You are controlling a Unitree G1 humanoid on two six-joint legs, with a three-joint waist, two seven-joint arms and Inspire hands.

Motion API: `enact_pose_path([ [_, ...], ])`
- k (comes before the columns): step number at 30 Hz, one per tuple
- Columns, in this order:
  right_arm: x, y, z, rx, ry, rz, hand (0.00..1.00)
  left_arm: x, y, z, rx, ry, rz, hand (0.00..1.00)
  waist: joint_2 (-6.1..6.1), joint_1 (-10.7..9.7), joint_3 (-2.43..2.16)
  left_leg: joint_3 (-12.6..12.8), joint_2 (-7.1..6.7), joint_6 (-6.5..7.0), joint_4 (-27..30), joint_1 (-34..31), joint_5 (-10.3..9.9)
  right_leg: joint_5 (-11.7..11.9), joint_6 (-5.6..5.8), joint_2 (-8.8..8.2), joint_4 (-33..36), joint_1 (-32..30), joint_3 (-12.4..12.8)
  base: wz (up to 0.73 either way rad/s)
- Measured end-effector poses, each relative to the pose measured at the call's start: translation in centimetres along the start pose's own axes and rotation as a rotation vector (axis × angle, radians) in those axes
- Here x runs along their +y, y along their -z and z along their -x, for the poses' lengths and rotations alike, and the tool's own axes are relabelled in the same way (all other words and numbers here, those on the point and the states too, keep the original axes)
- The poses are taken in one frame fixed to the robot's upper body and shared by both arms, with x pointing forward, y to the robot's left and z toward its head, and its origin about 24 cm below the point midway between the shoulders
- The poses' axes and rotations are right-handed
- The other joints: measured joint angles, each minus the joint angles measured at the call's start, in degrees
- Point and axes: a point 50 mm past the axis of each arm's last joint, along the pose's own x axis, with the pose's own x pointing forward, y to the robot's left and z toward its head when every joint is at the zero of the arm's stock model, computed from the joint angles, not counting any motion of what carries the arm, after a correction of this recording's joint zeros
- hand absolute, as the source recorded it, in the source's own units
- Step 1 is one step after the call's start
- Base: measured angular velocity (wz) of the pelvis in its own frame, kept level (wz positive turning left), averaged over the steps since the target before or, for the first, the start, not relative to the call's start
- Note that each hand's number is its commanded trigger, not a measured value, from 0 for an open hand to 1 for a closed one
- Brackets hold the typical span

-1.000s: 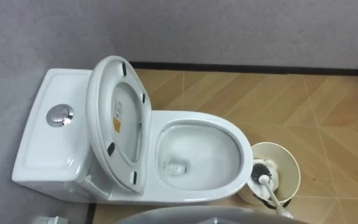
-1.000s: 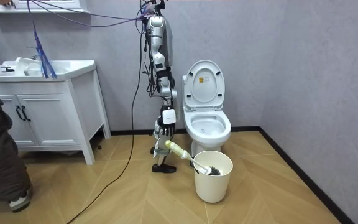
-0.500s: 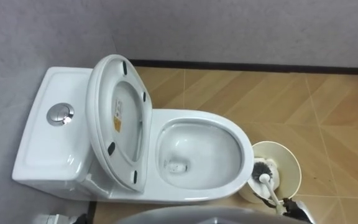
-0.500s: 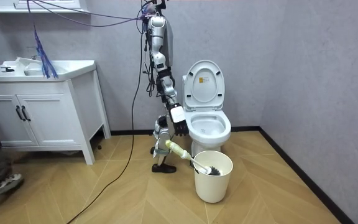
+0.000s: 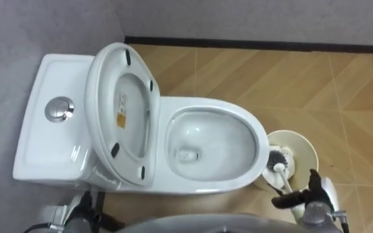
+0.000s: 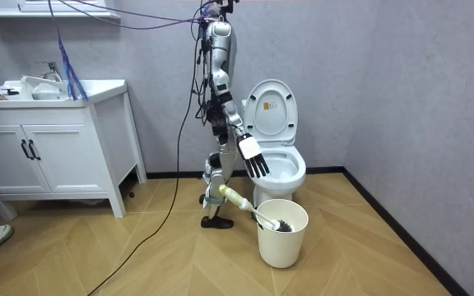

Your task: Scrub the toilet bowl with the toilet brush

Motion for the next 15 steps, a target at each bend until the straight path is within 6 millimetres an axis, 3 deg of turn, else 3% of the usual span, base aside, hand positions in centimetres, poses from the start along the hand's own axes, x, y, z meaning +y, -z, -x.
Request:
enact_pose_path([
  [4, -0.2, 0.1, -0.3, 0.023, 0.022, 0.017, 0.00, 0.1, -1.7, -0.3, -0.055, -0.001, 0.004, 0.00, 0.39, 0.0, -0.16, -1.3, -0.12, 0.09, 1.1, -4.3, 0.1, 0.4, -0.02, -0.25, 0.3, -3.4, -1.2, 0.14],
  [9, -1.3, -0.8, -1.1, 0.034, 0.077, -0.011, 0.00, 0.1, -2.9, -0.6, -0.077, 0.006, 0.053, 0.00, 1.41, 0.0, 0.36, -2.5, -0.35, 0.28, 2.9, -9.1, 0.2, 0.4, -0.02, -0.77, 3.2, -8.5, -1.5, 0.05],
  [12, -2.0, -1.7, -1.6, 0.046, 0.116, -0.028, 0.00, 0.1, -4.4, -0.8, -0.110, 0.010, 0.073, 0.00, 1.62, 0.1, 0.43, -2.6, -0.44, 0.31, 6.3, -14.0, 0.2, 0.3, -0.03, -1.28, 6.3, -13.1, -1.6, 0.10],
  [14, -2.4, -2.2, -1.9, 0.041, 0.129, -0.036, 0.00, -0.1, -5.5, -0.9, -0.139, 0.019, 0.059, 0.00, 1.62, 0.0, 0.73, -2.7, -0.52, 0.31, 8.2, -16.9, 0.2, 0.3, -0.03, -1.69, 8.4, -15.8, -2.0, 0.09],
  [15, -2.8, -2.9, -2.1, 0.027, 0.146, -0.046, 0.00, -0.1, -6.5, -0.9, -0.163, 0.023, 0.055, 0.00, 1.70, 0.1, 1.27, -2.7, -0.55, 0.31, 9.7, -19.1, 0.2, 0.3, -0.03, -2.02, 10.1, -18.1, -2.2, 0.08],
])
